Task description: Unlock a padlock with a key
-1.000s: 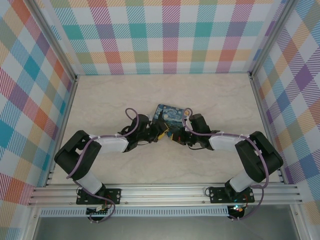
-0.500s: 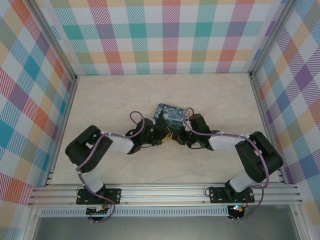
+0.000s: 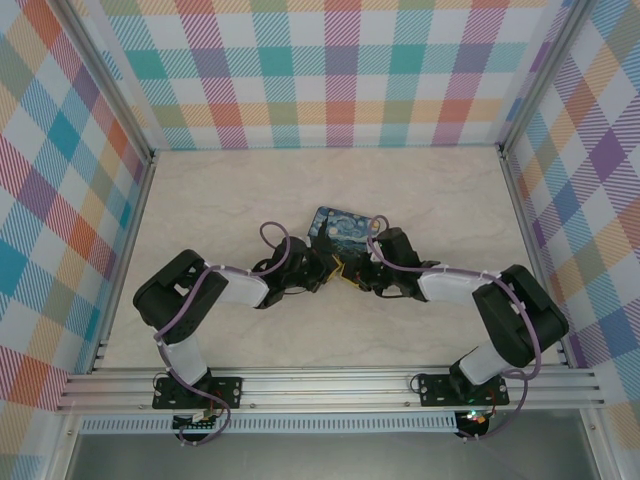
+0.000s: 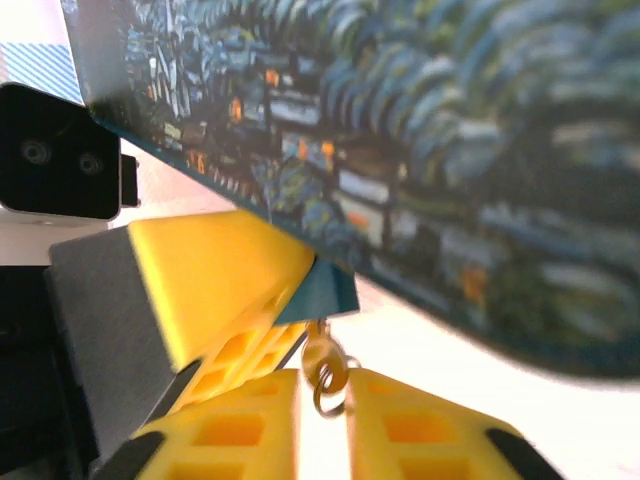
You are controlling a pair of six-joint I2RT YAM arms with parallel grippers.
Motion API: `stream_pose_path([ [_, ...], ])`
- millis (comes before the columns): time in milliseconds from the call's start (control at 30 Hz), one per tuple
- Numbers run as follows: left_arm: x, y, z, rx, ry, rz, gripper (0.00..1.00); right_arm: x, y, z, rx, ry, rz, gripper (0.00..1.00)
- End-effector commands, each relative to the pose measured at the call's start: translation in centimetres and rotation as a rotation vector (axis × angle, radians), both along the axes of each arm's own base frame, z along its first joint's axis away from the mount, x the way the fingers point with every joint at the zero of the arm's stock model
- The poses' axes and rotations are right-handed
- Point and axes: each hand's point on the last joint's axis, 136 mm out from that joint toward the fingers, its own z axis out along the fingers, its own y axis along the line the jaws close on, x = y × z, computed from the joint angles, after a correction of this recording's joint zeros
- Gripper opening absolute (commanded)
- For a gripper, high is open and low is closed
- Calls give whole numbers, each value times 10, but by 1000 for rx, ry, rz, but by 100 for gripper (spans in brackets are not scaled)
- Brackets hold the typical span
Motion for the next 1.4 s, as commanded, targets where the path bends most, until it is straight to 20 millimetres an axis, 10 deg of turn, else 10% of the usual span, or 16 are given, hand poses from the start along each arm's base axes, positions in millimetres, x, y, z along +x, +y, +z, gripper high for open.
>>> stream_pose_path([
  [0,2,1,11,10,-21,19,0,0,-3,22,-14,-84,26,27],
  [467,8,-14,42,-59,-11,3,0,5,-84,48,-491,-671,128,45],
  [833,12,-17,47,-95,24,21,0,10,-63,103,-798,-1217,403,62],
  [1133,18,-23,65,-131,-2,12,0,-14,-48,75,-883,-1604,715,99],
  [1367,18,-24,68,-142,4,13,0,-6,-50,74,-985,-1599,728,87],
])
